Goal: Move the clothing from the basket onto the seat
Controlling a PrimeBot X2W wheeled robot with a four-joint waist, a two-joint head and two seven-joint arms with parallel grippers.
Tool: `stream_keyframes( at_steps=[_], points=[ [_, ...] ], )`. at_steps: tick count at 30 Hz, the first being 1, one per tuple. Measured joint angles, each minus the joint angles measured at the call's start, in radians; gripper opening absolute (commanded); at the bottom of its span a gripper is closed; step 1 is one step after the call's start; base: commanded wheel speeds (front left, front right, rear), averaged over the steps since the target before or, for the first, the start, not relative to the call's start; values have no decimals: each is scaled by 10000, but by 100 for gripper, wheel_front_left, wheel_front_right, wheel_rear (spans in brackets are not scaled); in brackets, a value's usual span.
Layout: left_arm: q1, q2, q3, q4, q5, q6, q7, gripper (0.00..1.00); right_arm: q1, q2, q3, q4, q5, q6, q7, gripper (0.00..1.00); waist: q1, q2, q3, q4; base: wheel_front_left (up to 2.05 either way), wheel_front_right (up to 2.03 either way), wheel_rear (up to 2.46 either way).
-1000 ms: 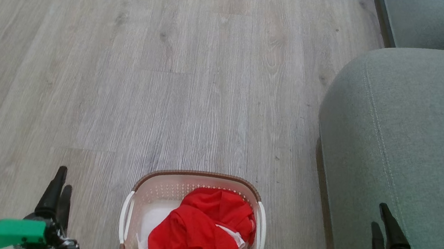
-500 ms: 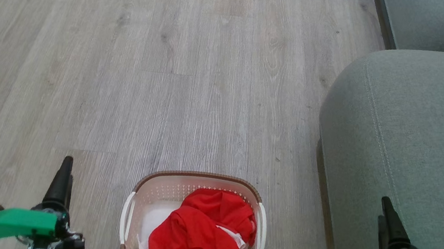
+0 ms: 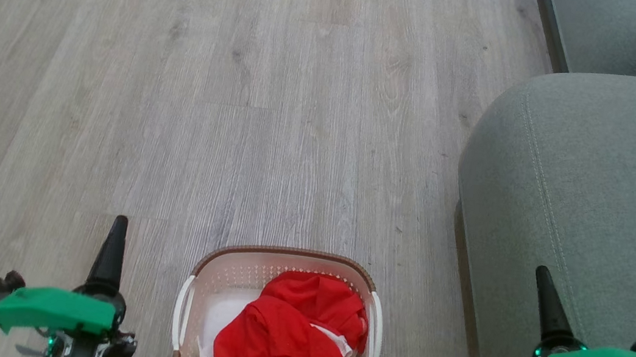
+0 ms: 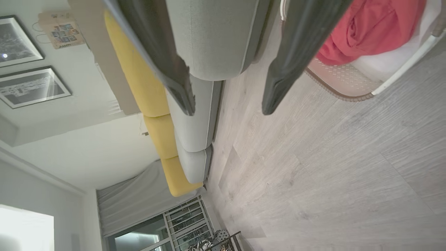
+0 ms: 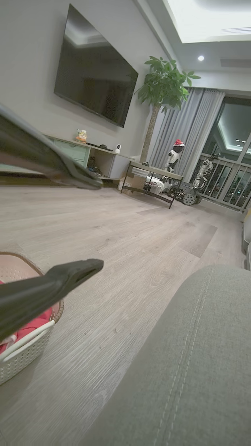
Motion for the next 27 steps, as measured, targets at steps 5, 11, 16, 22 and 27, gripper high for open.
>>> stream_keyframes(
  at_steps=[5, 11, 16, 22, 27],
  points=[
    [35, 2, -163, -82, 972, 86, -184, 100, 5, 0, 102, -125, -711, 0, -117, 100, 0, 0, -7, 14, 0, 0, 0],
    [76, 10, -320, -194, 2000, 198, -357, 100, 11, 0, 255, -165, -1553, 0, -295, 100, 0, 0, -16, 32, 0, 0, 0],
    [122, 19, -355, -261, 2750, 349, -454, 100, 12, -2, 316, -217, -2213, 0, -453, 100, 0, 0, -28, 33, 0, 0, 0],
    [360, 52, -420, -378, 3568, 462, -644, 100, 13, -2, 395, -328, -2955, 2, -621, 100, 0, 0, -46, 47, 0, 0, 0],
    [414, 63, -558, -472, 4188, 604, -802, 100, 14, -2, 472, -395, -3544, 2, -771, 100, 0, 0, -66, 68, 0, 0, 0]
  ],
)
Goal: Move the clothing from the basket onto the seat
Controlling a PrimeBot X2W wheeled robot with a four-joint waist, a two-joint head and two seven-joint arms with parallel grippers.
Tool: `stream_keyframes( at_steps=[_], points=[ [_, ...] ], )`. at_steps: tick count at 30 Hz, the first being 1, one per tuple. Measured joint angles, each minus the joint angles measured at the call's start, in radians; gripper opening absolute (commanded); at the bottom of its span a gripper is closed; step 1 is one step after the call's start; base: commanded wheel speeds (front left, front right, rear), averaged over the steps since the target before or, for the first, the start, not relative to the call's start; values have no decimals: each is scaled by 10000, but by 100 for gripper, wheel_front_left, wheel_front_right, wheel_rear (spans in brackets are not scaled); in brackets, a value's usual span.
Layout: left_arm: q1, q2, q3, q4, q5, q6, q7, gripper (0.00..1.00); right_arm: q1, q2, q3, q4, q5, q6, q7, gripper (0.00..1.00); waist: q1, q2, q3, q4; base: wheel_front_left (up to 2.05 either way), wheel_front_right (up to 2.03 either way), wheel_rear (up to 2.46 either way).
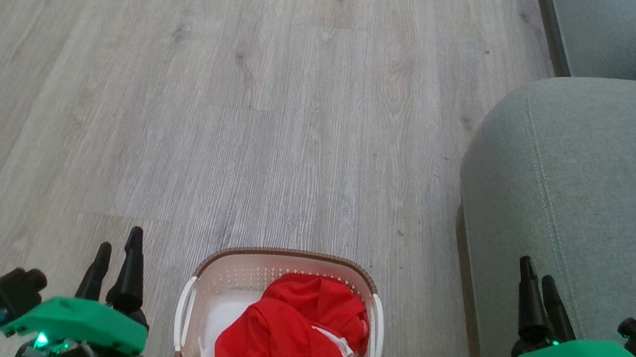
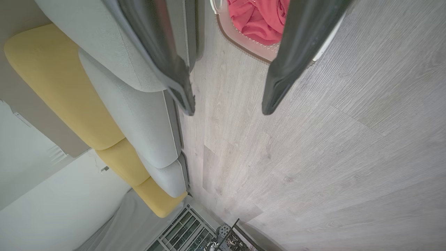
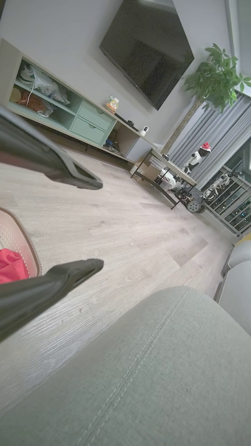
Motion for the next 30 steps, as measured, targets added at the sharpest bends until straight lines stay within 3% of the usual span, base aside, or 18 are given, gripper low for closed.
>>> stream_keyframes(
  at_steps=[30],
  points=[
    [428, 90, -454, -92, 3609, 318, -867, 100, 41, 0, 257, -366, -3511, 4, -844, 100, 0, 0, -154, 69, 0, 0, 0]
  ],
)
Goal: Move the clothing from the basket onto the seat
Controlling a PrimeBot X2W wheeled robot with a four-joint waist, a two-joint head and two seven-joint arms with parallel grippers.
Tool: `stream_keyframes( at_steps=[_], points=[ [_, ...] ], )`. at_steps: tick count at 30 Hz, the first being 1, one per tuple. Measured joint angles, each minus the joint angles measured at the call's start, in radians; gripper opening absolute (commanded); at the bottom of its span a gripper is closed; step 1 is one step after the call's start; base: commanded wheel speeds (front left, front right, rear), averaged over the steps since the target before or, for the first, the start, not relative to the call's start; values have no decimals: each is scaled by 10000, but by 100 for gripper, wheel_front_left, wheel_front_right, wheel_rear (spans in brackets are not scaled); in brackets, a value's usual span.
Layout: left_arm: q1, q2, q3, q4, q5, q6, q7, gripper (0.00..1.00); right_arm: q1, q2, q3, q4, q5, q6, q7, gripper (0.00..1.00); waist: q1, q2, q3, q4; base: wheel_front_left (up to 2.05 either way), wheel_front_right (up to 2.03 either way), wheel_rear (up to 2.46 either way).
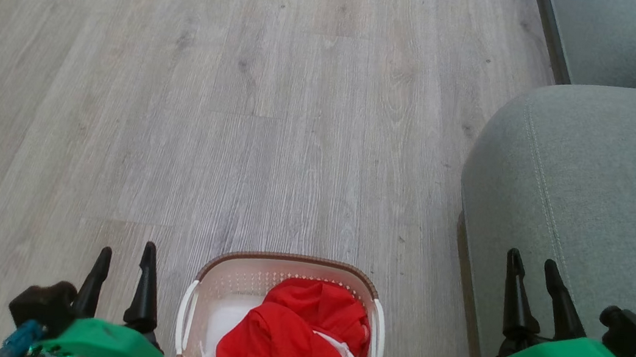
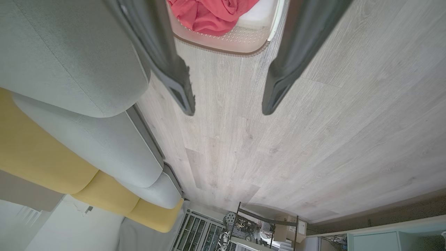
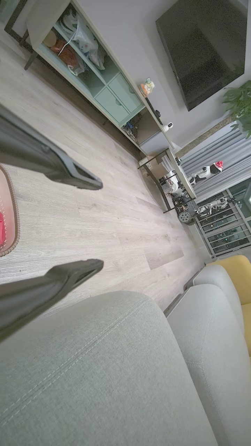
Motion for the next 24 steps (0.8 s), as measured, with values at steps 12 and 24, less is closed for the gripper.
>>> stream_keyframes(
  at_steps=[12, 24],
  points=[
    [111, 2, -215, -33, 1302, 82, -318, 100, 3, 0, 226, -81, -1367, 2, -372, 100, 0, 0, -18, 39, 0, 0, 0],
    [244, 4, -305, 23, 2543, 284, -629, 100, 5, -2, 330, -194, -2757, 4, -717, 100, 0, 0, 25, 65, 0, 0, 0]
  ],
)
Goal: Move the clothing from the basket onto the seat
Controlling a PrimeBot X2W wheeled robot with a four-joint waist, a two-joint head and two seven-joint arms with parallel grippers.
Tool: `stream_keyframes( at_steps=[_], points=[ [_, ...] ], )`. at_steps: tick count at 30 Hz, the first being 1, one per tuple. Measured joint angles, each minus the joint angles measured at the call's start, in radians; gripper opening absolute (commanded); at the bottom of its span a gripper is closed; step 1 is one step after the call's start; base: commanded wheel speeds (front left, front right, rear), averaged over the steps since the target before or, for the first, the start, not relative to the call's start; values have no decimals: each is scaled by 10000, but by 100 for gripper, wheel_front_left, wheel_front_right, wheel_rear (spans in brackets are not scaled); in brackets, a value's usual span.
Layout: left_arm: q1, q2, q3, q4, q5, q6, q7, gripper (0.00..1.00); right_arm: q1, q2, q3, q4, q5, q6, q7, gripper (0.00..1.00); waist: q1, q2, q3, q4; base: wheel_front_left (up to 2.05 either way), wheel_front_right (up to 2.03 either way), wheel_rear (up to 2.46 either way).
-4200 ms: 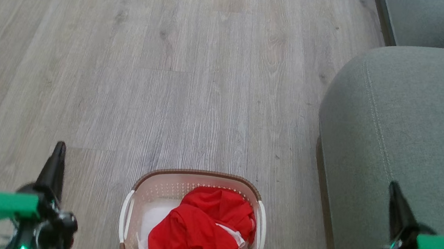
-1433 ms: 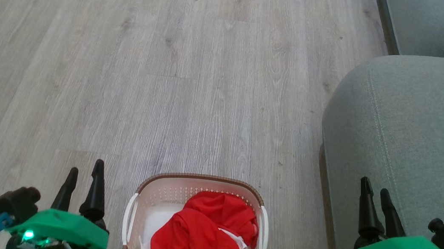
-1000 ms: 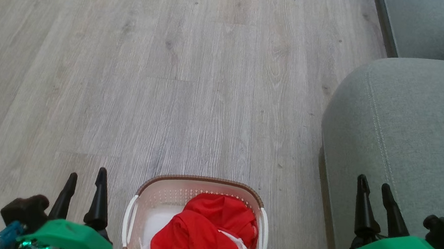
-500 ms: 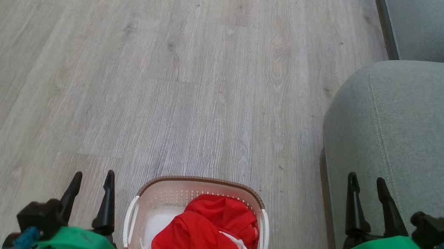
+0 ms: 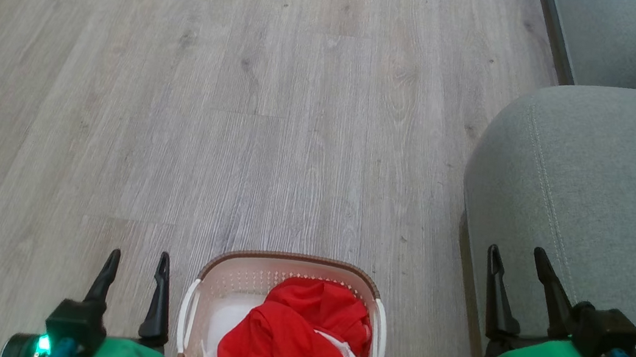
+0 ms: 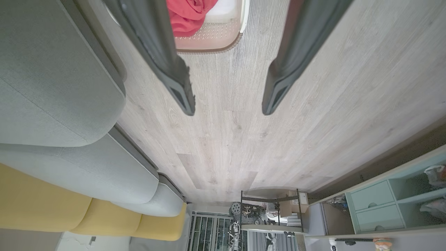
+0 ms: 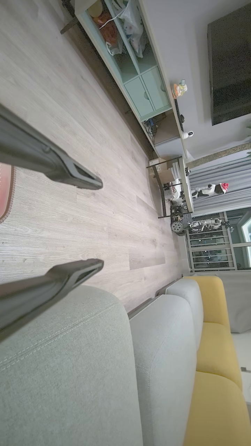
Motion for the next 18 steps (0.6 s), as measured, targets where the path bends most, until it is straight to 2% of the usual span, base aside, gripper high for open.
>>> stream_keyframes(
  at_steps=[7, 18],
  points=[
    [8, 0, -82, -23, 602, 71, -171, 100, 0, 0, 90, -58, -596, 2, -148, 100, 0, 0, 16, 6, 0, 0, 0],
    [9, 0, -81, 13, 598, 59, -171, 100, 0, 0, 86, -54, -604, 6, -148, 100, 0, 0, 36, 1, 0, 0, 0]
  ],
)
